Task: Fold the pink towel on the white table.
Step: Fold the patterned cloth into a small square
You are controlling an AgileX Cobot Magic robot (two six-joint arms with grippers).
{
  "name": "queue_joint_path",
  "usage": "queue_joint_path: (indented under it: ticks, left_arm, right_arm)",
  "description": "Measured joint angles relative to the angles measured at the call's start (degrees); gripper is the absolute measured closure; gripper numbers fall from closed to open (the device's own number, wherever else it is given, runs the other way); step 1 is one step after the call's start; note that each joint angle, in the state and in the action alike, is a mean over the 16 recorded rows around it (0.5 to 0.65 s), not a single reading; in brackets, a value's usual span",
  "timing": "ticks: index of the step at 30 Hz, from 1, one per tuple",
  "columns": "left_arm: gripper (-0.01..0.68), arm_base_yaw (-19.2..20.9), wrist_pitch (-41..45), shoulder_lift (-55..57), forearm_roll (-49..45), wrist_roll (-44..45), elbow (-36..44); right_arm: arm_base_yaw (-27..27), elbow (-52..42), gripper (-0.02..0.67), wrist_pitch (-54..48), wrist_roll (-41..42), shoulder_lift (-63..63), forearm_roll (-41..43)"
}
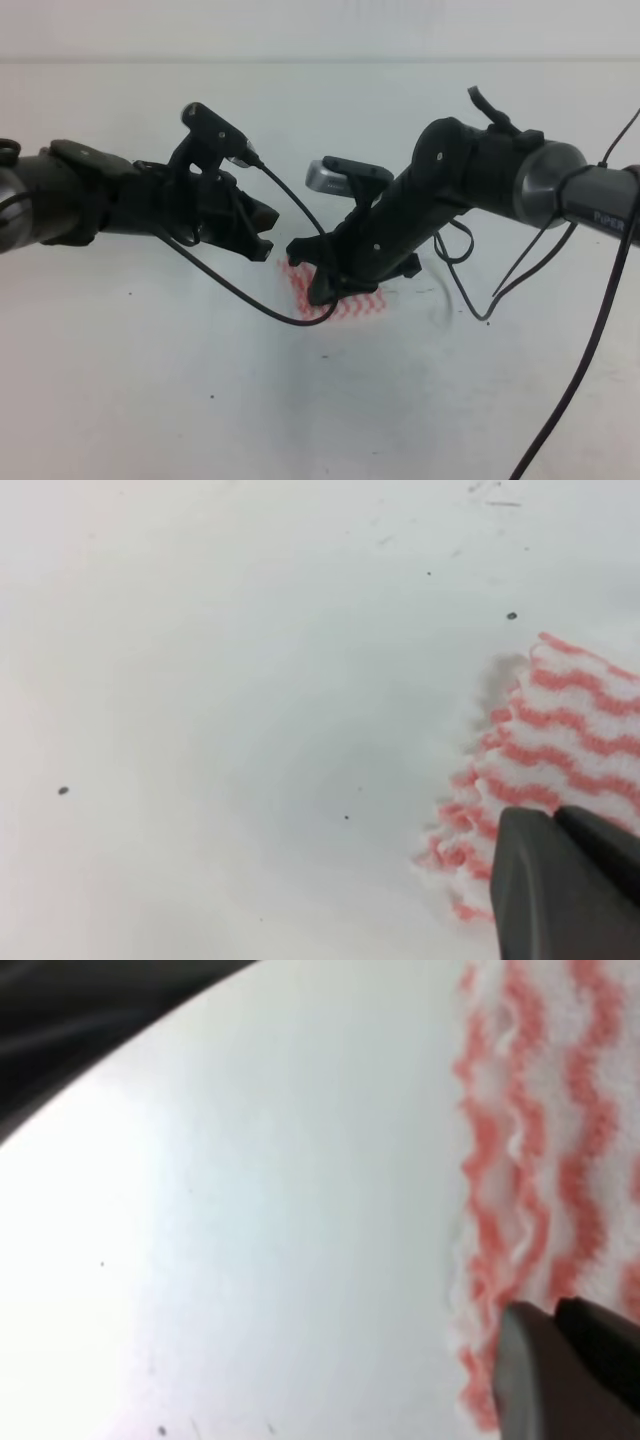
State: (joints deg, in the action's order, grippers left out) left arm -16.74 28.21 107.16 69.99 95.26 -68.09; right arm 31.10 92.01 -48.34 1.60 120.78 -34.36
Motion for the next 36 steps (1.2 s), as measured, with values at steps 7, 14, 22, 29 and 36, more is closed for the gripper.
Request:
queue_joint_path:
  ticks: [7, 14, 22, 29, 36]
  left_arm:
    - [0.673, 0.0, -0.36, -0.01, 0.0, -0.1, 0.0]
    - [0.673, -0.03, -0.66, 0.09, -0.03, -0.13, 0.01]
    - [0.673, -0.05, -0.49, 0.12, -0.03, -0.25, 0.03]
    - [0.673, -0.53, 2.33, 0.81, -0.04, -0.5, 0.08]
    - [0.673, -2.21, 4.78, 3.05, -0.33, -1.09, 0.11]
  right_arm:
    - [0.48, -0.02, 0.647, -1.19, 0.06, 1.02, -0.63]
    - [0.38, 0.02, 0.648, -2.02, 0.49, 1.29, -1.49]
    - [-1.37, 0.08, 0.649, -1.65, 1.03, 0.07, -1.73]
    - [-4.45, 0.11, 0.651, -0.87, 1.27, -1.02, -1.74]
    - [-6.66, 0.14, 0.651, -0.31, 1.72, -1.43, -1.91]
